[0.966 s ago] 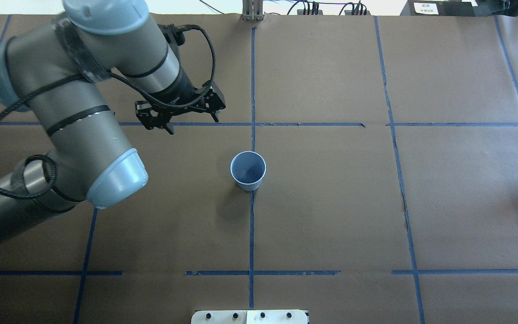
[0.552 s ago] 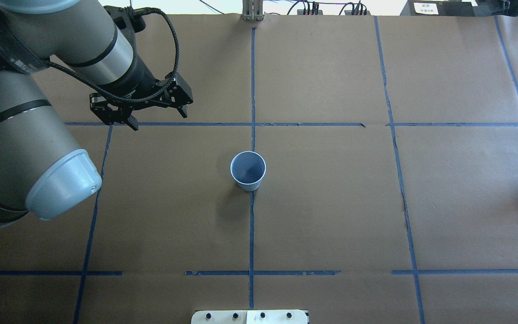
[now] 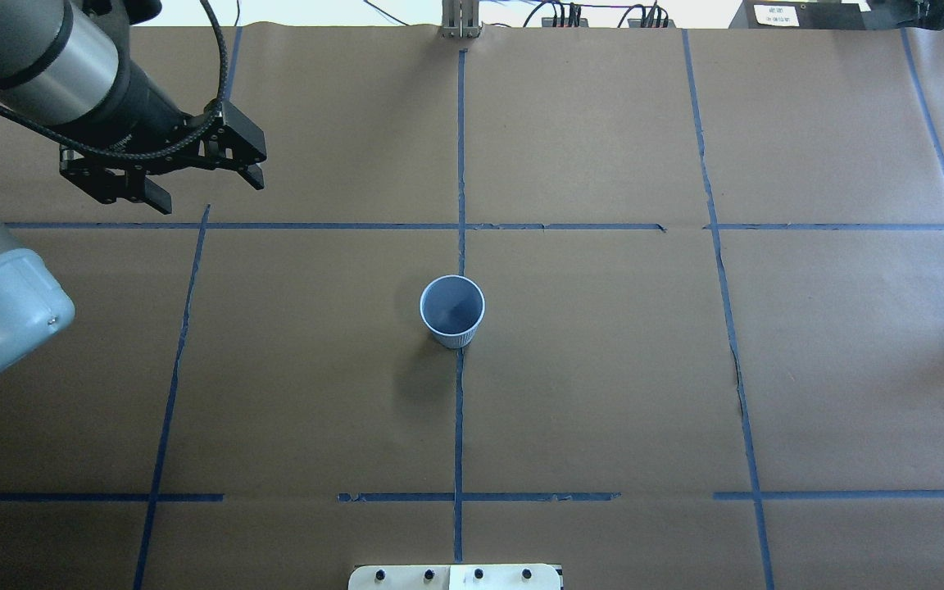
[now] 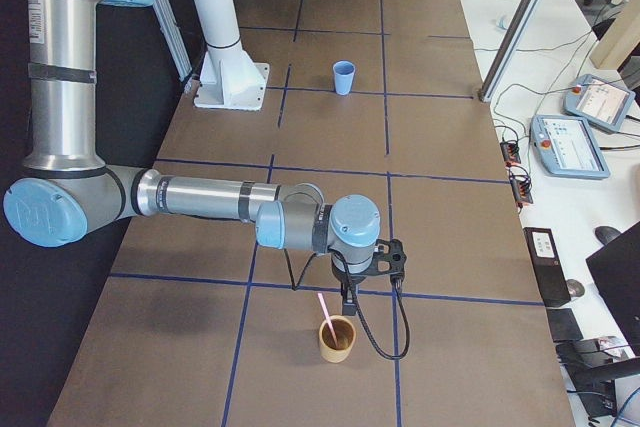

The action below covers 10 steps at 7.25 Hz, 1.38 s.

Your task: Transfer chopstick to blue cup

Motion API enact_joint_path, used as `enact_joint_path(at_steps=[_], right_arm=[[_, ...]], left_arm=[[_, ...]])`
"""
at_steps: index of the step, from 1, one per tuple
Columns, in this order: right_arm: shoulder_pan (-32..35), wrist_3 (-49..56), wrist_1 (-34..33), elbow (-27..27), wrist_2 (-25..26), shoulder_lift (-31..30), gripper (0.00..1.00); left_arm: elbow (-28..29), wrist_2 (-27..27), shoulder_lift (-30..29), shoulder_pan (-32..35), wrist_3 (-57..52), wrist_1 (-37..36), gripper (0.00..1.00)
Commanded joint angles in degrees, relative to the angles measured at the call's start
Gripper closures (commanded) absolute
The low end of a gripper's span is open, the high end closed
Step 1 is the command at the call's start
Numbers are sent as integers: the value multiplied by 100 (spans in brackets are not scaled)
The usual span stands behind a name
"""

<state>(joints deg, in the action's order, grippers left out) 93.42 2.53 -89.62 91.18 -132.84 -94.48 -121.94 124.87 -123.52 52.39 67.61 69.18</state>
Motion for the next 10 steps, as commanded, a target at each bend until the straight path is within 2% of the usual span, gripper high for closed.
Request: enact_joint_path(at_steps=[1,3,5,6,7,8,10], right_arm=[[18,-111,-12,-493,-101,34,0],[62,-147,-20,-592,-111,-53,2],[167,-156,-151,-540,-137,-71,8],[289,-148,-422,-496,-146,-10,25],[369,-147,-451,-478,-146,-1,48],[369,-147,-451,-469,-146,-18,59],[370,-147,-451,-452,-146,-18,56]], left_arm=[[-32,64,38,236,-63,-1,0],[-268,64,117,411,-851,-657,0],[-269,64,100,456,-916,-678,0],[-278,73,82,456,-916,-678,0],[-269,151,82,456,-916,-678,0],[-269,187,82,456,-916,-678,0],[-278,187,82,456,-916,-678,0]])
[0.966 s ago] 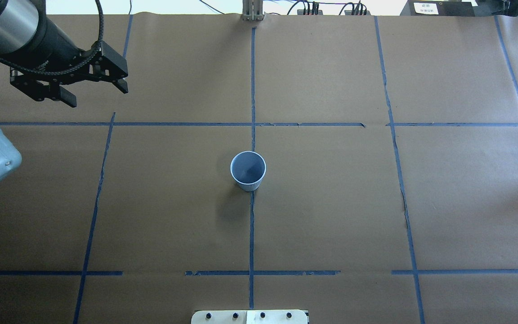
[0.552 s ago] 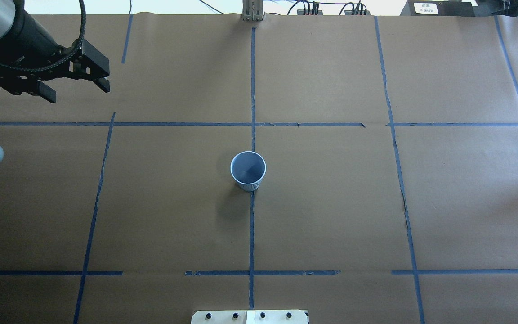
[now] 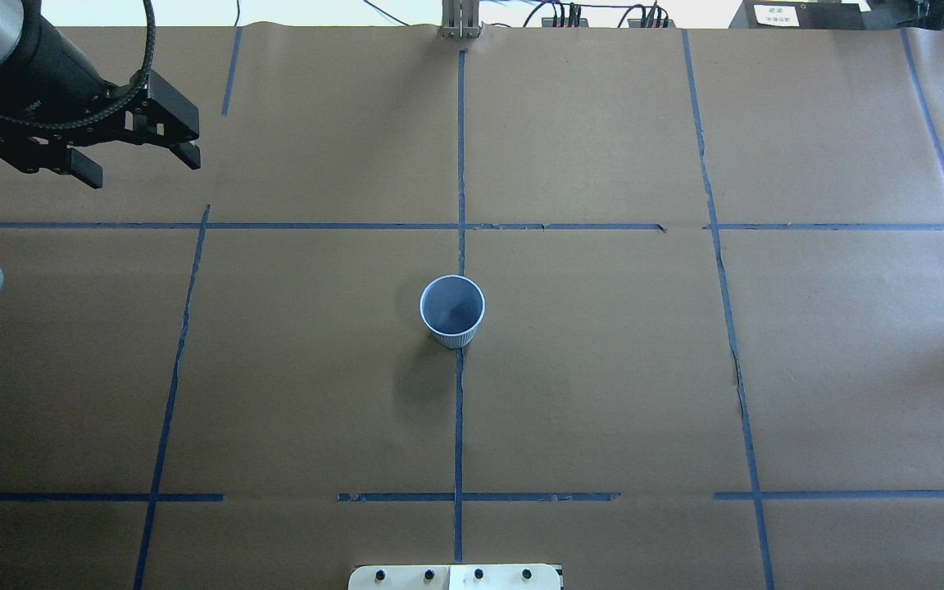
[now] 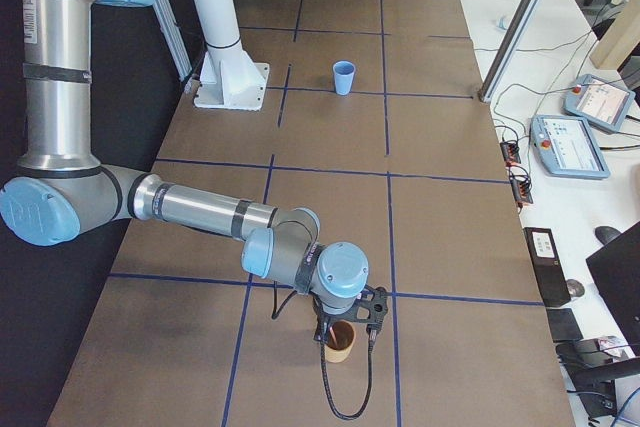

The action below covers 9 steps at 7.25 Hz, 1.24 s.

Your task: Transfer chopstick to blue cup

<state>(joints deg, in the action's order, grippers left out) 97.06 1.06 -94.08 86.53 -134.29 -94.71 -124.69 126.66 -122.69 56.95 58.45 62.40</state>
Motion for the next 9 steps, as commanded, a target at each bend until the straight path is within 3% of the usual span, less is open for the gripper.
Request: enact_joint_path(at_steps=[1,9], right_arm=[[6,0,-6,21,0,14,55],[-108,0,-145,74,-114,-73,51]], left_arm=[[-29,8,8,9,0,0,0],[-205,8,35,0,9,-9,0]])
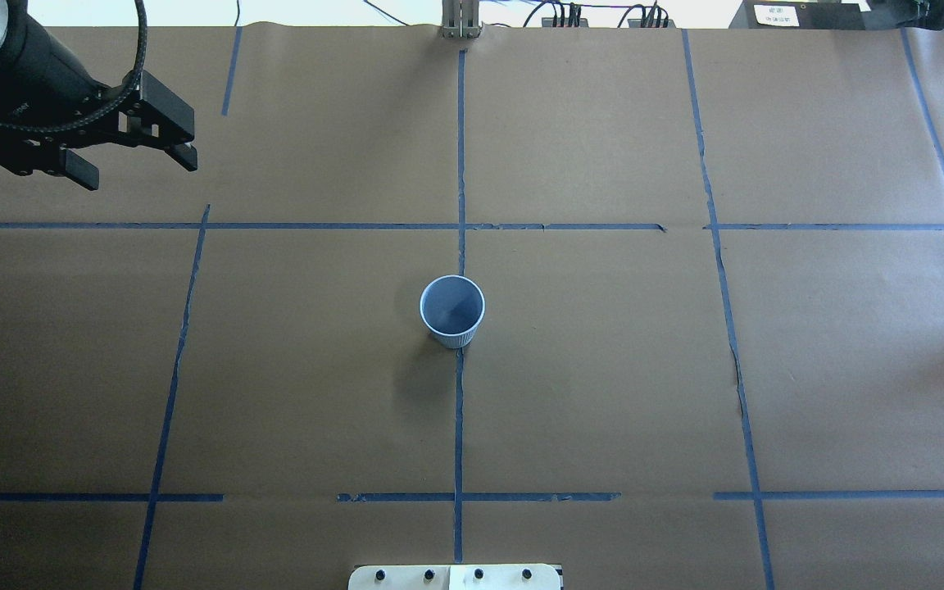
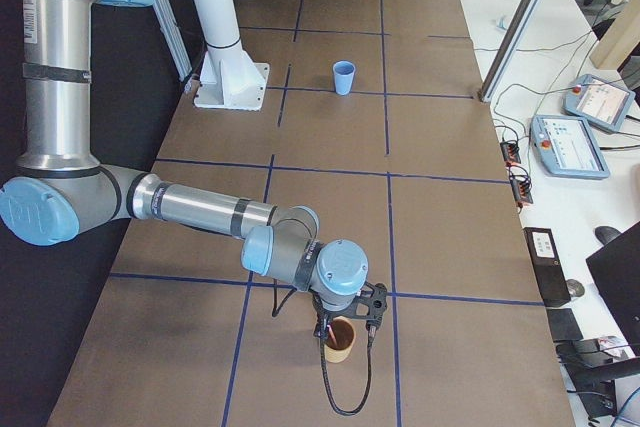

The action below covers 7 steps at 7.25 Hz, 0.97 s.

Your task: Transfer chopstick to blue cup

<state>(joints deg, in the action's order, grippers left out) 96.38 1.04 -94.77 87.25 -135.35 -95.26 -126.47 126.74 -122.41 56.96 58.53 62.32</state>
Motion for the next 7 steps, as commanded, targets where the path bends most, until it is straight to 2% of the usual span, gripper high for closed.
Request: enact_joint_path(at_steps=[1,3,5,7], right_arm=[[-49,10,-77,3,-9,-71,51],[-67,10,-120,3,-44,-98,54],[-67,45,-129,12,-70,-98,85],[-67,45,-138,55,-70,-89,95]], left_arm=[[-27,0,15,0,0,-9,0],[-62,9,24,0,0,-9,0],[-62,18,24,0,9,-18,0],[-53,18,24,0,9,-18,0]])
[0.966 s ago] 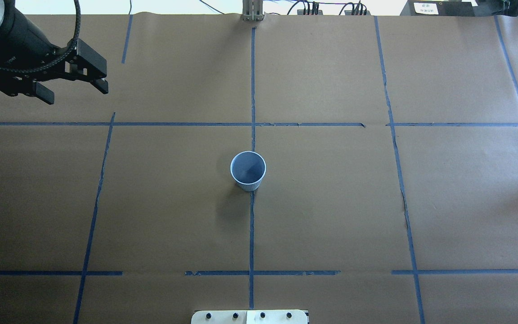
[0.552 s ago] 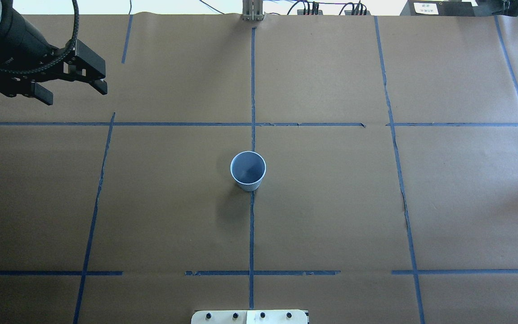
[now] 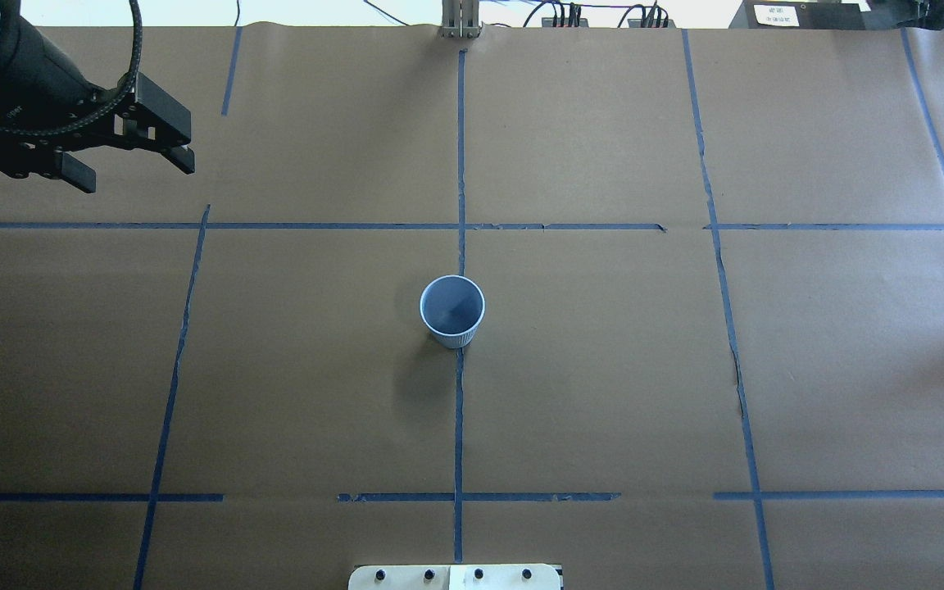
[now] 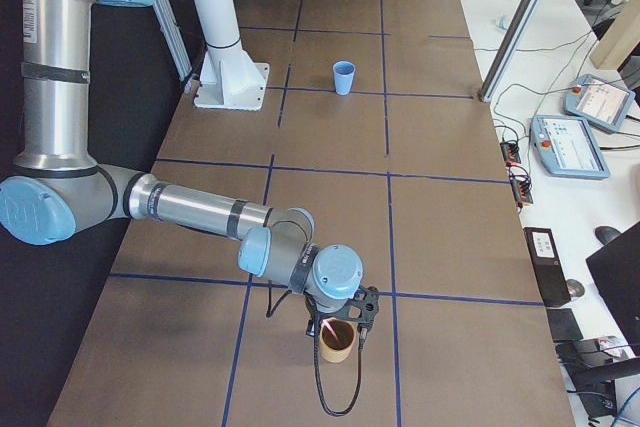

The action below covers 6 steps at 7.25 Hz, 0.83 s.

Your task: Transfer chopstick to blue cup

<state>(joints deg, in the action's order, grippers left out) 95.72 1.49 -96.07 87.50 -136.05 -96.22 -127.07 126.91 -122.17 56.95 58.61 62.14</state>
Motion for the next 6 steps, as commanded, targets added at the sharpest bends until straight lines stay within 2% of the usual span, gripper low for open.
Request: enact_joint_path(at_steps=[1,3,6], right_arm=[[8,9,-8,91,0,-20,95],[78,18,-243,354,9,-142,97],[350,97,-1455,1441,192,-178,97]], left_arm=[[7,0,-17,0,1,0,0],[-2,9,-26,0,10,0,0],[-2,9,-44,0,36,0,0]])
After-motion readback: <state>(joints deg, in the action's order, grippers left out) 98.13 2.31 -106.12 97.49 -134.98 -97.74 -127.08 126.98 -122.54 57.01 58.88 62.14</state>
